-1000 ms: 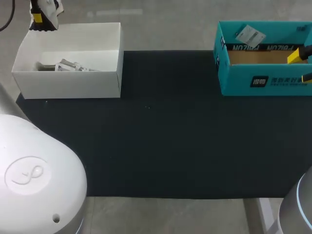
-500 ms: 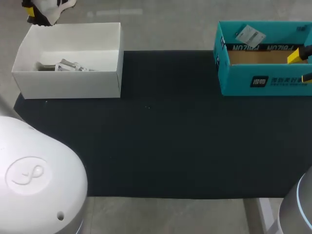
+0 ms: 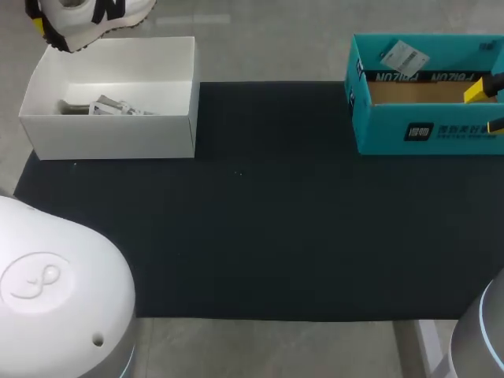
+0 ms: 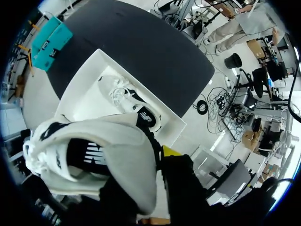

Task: Take the shoe out of the shoebox, open the shoe tongue, remove and reinsert the insole, then place the shoe into the shoebox

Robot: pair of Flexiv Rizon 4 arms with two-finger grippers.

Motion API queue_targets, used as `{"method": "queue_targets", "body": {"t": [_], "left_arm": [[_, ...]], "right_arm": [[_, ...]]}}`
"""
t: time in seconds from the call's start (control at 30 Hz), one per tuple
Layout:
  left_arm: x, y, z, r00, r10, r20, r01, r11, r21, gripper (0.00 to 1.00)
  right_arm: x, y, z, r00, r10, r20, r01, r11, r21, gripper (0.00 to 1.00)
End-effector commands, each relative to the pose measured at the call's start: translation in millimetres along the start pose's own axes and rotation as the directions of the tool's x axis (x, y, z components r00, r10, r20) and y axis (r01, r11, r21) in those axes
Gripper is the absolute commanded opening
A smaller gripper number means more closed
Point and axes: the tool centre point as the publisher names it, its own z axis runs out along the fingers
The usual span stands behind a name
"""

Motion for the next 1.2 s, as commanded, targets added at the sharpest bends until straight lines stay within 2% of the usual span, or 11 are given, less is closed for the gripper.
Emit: {"method": "queue_targets", "body": {"t": [0.03,0.53,0.6,0.87,1.2], "left_arm": [[6.6,-6.6,0.8,0.821,0.570,0.022,-0.556,0.809,-0.192,0.00],[6.6,-6.6,0.8,0.821,0.570,0.022,-0.556,0.809,-0.192,0.00],[3.9,-6.1,2.1,0.822,0.569,-0.005,-0.561,0.809,-0.175,0.00],[-7.8,10.9,8.4,0.877,0.476,-0.064,-0.479,0.860,-0.177,0.00],[-30.1,40.6,25.9,0.872,0.477,-0.109,-0.489,0.845,-0.216,0.00]], "right_arm": [[0.0,-0.7,0.5,1.000,0.001,0.003,-0.001,1.000,-0.001,1.00],[0.0,-0.7,0.5,1.000,0.001,0.003,-0.001,1.000,-0.001,1.00],[0.0,-0.7,0.5,1.000,0.001,0.003,-0.001,1.000,-0.001,1.00],[0.0,-0.7,0.5,1.000,0.001,0.003,-0.001,1.000,-0.001,1.00],[0.0,-0.7,0.5,1.000,0.001,0.003,-0.001,1.000,-0.001,1.00]]}}
